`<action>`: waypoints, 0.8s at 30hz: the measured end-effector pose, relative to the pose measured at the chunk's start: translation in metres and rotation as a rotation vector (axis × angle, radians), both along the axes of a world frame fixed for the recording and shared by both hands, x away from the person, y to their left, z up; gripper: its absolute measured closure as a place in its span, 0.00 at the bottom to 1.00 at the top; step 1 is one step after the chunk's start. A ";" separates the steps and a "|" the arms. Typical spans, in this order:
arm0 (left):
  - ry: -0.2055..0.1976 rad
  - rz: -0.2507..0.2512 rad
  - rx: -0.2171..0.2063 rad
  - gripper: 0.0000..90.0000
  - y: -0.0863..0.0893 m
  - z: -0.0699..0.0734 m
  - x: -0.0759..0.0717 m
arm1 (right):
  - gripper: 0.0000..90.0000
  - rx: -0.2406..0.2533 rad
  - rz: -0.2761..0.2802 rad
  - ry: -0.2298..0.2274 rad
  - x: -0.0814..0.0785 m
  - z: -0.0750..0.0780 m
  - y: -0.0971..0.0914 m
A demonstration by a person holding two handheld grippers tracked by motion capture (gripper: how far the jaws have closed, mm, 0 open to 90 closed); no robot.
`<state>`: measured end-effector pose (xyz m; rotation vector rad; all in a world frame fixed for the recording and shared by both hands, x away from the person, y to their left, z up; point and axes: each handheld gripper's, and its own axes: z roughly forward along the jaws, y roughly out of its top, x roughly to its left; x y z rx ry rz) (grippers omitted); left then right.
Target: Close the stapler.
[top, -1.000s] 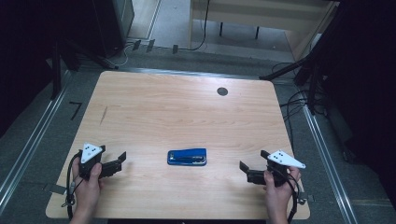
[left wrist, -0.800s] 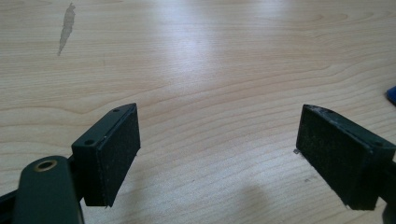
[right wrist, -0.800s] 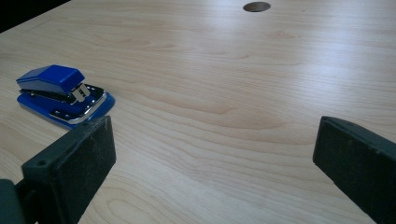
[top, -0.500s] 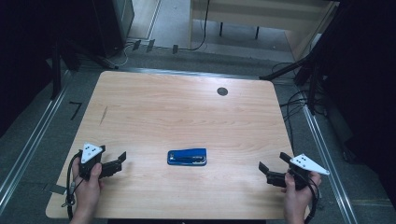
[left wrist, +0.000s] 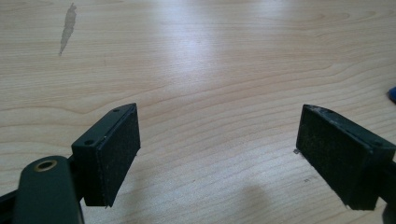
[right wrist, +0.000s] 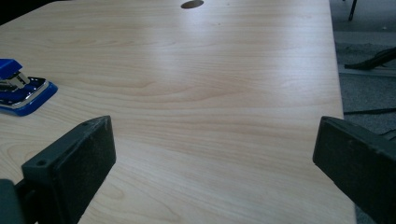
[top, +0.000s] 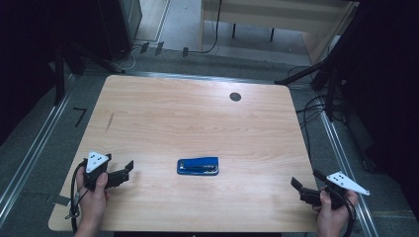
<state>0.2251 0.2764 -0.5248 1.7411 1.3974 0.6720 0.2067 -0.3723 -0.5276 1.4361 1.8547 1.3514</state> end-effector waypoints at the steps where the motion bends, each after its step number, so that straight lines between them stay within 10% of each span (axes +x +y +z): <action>1: 0.000 0.000 0.000 0.16 0.000 0.000 0.000 | 0.00 0.005 -0.002 0.000 -0.001 -0.002 -0.004; 24: 0.001 0.015 -0.019 0.16 0.002 0.000 -0.001 | 0.00 0.011 -0.020 0.015 -0.008 -0.024 -0.018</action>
